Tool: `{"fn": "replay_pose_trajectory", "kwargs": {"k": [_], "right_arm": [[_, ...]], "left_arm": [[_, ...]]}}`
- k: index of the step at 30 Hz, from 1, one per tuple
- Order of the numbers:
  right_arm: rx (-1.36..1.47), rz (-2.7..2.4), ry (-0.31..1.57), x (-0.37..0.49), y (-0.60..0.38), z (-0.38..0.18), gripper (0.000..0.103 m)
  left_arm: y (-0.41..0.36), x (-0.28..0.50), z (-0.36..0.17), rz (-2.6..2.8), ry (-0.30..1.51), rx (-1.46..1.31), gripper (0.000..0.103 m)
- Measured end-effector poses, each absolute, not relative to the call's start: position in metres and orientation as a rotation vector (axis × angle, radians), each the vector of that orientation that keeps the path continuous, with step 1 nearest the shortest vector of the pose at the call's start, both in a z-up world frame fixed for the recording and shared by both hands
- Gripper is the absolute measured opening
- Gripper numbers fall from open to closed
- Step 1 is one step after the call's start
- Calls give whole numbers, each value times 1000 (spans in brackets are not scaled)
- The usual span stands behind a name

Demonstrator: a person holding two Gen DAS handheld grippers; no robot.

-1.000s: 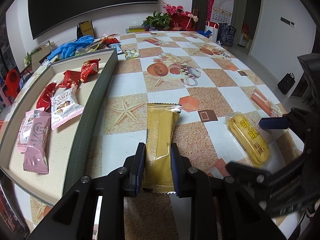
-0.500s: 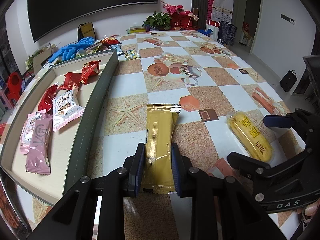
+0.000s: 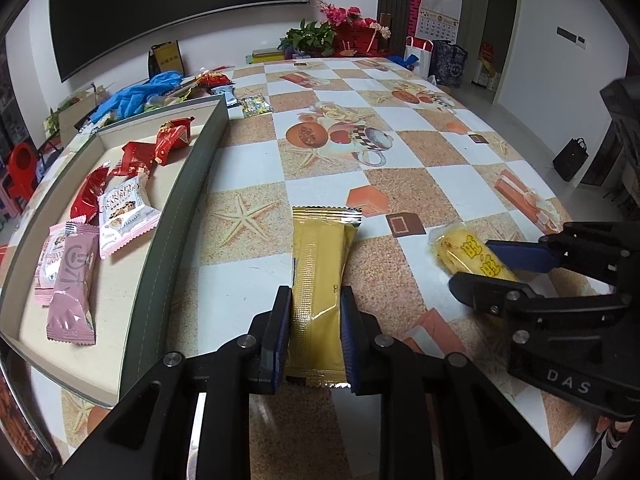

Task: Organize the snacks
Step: 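Lift the gold packet with the left gripper while the right lifts the Wangwang packet, then carry the gold packet over the tray with the left gripper while the right carries the Wangwang packet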

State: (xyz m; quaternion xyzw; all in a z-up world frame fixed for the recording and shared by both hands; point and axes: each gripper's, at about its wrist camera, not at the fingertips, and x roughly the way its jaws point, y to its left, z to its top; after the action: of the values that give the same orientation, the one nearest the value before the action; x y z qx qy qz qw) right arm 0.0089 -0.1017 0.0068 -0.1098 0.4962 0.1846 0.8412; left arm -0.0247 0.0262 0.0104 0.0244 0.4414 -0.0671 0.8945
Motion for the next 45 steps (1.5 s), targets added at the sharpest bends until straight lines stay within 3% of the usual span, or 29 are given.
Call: {"fn": "replay_pose_trajectory", "kwargs": {"k": [17,32,45], "right_arm": [[-62,460,996,2,-104,38,37],[-93,605,933,8,-39,88,37],[-103,692,940,22,24,98,38]], "left_arm": [[39,-36,51,-116,873,17,24],[93,-33,76,6,858,-41,24],[146,-30,77,79,870,-134,24]]}}
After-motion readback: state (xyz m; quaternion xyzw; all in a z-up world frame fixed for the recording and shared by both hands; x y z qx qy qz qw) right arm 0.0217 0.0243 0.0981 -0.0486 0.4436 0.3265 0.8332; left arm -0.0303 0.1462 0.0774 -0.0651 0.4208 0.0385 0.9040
